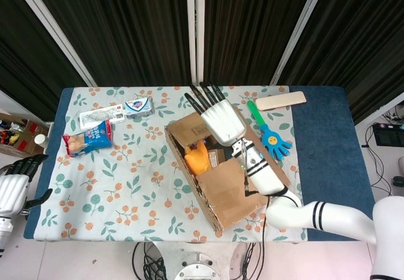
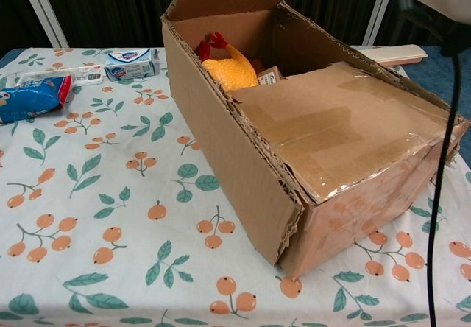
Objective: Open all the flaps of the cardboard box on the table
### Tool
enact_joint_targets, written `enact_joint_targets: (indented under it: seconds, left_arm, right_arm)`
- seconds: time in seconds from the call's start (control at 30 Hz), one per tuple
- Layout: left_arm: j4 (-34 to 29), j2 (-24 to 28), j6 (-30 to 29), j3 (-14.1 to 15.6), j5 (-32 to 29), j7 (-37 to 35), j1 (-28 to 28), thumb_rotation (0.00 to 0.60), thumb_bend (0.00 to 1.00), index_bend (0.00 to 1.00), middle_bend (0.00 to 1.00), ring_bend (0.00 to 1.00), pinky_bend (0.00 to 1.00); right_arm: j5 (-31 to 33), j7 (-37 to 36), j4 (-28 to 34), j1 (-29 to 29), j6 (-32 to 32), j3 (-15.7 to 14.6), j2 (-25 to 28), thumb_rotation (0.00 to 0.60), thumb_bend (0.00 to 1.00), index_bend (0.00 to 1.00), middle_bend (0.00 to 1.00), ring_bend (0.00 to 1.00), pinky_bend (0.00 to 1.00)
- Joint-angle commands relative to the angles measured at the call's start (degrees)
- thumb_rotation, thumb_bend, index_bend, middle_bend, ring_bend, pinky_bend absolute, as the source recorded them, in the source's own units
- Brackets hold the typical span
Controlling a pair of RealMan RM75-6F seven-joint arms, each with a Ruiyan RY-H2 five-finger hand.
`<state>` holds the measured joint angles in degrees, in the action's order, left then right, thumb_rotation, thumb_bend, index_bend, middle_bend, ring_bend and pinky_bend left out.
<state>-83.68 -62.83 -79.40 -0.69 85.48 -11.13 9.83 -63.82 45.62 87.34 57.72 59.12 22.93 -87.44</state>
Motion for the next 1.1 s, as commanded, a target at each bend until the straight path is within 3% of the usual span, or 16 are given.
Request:
enact_joint_targets:
  seconds: [0.03,0.3,0.4,0.5,0.6,0.67,0.8,0.83,0.97,1.03,1.1]
  left_arm:
    - [0.2,-0.1,0.1,0.1,0.0,-0.1,-0.1,0.600,0.26,0.12,0.12,0.13,0.16]
    - [1.3,-0.3,0.7,0.4,-0.6,-0.7,-0.6,0.600,0.26,0.12,0.12,0.13,0.16]
    - [1.6,0.0,0.9,0.3,-1.0,-1.1,-0.9,0.600,0.26,0.12,0.12,0.13,0.16]
    - [2.0,0.0,1.4,0.3,-1.3,-1.3,-0.9,0.600,0.26,0.12,0.12,0.13,0.16]
    - [2.1,-0.2,1.9,0.2,-1.2,-1.5,-0.6,0.600,0.26,0.12,0.12,0.13,0.16]
    - [2.0,-0.5,2.0,0.1,-0.9,-1.5,-0.4,0.600,0.26,0.12,0.12,0.13,0.16]
    - [1.6,-1.0,2.1,0.2,-0.4,-1.2,-0.1,0.600,0.26,0.12,0.12,0.13,0.16]
    - [1.5,-1.0,2.3,0.3,-0.3,-1.2,0.0,0.600,0.26,0.12,0.12,0.13,0.16]
    - [1.2,-1.3,2.8,0.2,-0.1,-0.5,0.4,0.600,0.26,0.12,0.12,0.13,0.16]
    - [0.9,-1.6,3.0,0.1,0.1,-0.4,0.6,0.600,0.26,0.12,0.12,0.13,0.16]
    - [0.7,-1.8,3.0,0.1,0.2,-0.3,0.8,0.600,0.26,0.12,0.12,0.13,0.16]
  right_arm:
    - [2.8,0.8,-7.4,6.1,-2.2,4.0,-3.5,0.600,0.14,0.00,0.00,0.00,0.00]
    - [8.8,1.0,-35.0,19.4,-6.5,7.9,-16.2,0.600,0.16,0.00,0.00,0.00,0.00]
    - [7.5,-3.6,-38.7,20.7,-6.7,7.4,-18.4,0.600,0.16,0.00,0.00,0.00,0.00]
    - [4.1,-7.2,-38.0,19.7,-4.9,5.5,-17.8,0.600,0.17,0.00,0.00,0.00,0.00]
    - [1.3,-10.4,-33.2,17.3,-2.1,4.1,-15.0,0.600,0.18,0.00,0.00,0.00,0.00]
    - [0.4,-12.0,-26.7,14.7,-1.1,3.2,-11.6,0.600,0.18,0.00,0.00,0.00,0.00]
    - [0.6,-15.6,-7.3,8.4,-5.9,0.2,1.1,0.600,0.24,0.00,0.02,0.00,0.00]
    - [1.2,-15.5,-1.4,6.7,-7.3,-0.7,5.7,0.600,0.29,0.00,0.03,0.00,0.00]
    - [5.2,-14.1,12.2,2.5,-10.6,-3.7,17.4,0.600,0.83,0.06,0.16,0.00,0.00]
    - [8.9,-12.8,17.3,1.4,-13.0,-5.9,22.5,0.600,0.92,0.12,0.19,0.00,0.00]
    - [12.1,-12.0,20.7,1.1,-14.9,-7.6,25.9,0.600,0.93,0.17,0.21,0.00,0.00]
